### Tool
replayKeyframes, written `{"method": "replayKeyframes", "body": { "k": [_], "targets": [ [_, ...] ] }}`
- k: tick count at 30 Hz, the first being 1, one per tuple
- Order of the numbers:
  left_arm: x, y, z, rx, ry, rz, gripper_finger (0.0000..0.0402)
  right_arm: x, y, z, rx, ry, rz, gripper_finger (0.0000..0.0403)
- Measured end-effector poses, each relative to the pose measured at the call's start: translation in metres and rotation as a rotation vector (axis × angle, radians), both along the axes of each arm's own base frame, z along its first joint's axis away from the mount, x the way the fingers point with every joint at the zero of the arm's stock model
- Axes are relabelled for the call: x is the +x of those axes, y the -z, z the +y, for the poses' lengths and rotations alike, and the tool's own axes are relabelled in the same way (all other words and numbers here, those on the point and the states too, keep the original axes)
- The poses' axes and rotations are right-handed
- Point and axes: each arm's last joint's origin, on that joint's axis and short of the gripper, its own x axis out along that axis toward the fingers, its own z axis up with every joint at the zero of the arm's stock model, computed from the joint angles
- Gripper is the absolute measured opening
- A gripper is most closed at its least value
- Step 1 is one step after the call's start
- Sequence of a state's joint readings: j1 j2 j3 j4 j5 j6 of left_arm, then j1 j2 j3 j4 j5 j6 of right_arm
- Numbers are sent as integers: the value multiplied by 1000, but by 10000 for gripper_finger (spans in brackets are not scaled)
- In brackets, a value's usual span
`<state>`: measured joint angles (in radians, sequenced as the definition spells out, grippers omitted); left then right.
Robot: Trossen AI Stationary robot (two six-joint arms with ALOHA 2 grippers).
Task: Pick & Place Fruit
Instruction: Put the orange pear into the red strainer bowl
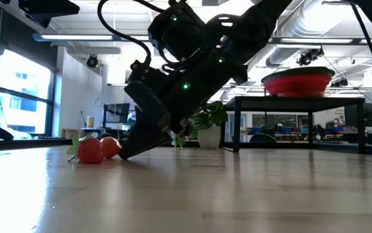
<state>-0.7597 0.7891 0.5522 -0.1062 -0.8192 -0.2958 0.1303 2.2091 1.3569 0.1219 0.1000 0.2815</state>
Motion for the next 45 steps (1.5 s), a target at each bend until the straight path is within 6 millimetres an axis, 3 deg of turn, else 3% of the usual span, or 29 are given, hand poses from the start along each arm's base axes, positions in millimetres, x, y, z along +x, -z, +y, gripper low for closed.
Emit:
{"method": "replayKeyframes", "body": {
  "k": [15, 27, 45],
  "targets": [
    [0, 0, 0, -1, 0, -1, 222, -10, -54, -5, -96, 43, -44, 4],
    [0, 0, 0, 0, 2, 0, 222, -30, -97, -13, -181, 137, -25, 4],
    [0, 0, 0, 4, 7, 5, 222, -79, -170, -24, -266, 237, -11, 4]
  ]
}}
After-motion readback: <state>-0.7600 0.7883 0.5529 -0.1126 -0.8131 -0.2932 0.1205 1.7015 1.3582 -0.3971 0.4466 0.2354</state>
